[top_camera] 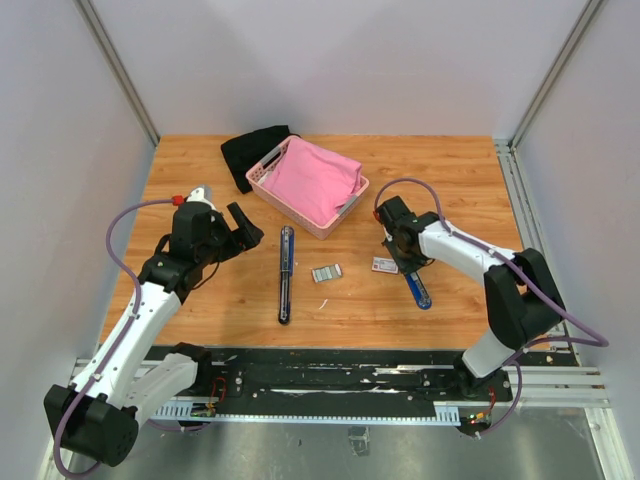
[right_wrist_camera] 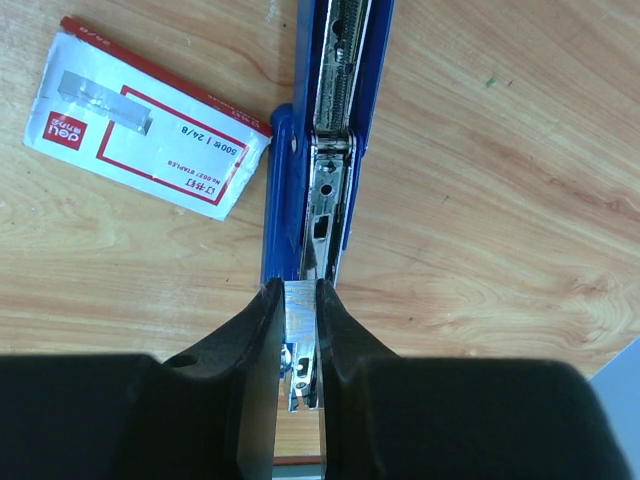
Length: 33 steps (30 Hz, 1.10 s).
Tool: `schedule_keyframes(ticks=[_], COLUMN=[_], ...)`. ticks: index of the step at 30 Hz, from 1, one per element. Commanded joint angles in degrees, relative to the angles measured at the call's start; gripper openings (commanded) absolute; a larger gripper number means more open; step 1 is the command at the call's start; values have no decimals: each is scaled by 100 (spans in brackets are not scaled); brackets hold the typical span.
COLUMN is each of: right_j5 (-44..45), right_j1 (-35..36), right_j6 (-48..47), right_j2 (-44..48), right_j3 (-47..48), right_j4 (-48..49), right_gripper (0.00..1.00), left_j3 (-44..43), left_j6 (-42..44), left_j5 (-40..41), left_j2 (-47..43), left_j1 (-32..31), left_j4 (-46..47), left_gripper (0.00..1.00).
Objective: Load the staples into the stapler
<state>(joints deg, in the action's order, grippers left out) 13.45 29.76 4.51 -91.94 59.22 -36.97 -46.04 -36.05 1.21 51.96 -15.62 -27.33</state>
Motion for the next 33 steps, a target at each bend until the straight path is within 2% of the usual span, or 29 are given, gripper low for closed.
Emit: schedule_keyframes(ticks=[1,14,33], right_j5=[-151,-238,-387], right_j1=[-125,-302,-302], right_j6=[-159,-29,-90], right_j2=[158,342,155], right_j3=[263,-136,-180], right_j4=[-336,-413,-265], right_gripper=[14,14,14], left_j3=[34,29,-28], left_j6=[8,46,85], left_j5=[-22,-25,-27], left_j2=[-2,4,43], left_j1=[-29,-29,-29], left_j4=[73,64,79], left_gripper=[92,92,92])
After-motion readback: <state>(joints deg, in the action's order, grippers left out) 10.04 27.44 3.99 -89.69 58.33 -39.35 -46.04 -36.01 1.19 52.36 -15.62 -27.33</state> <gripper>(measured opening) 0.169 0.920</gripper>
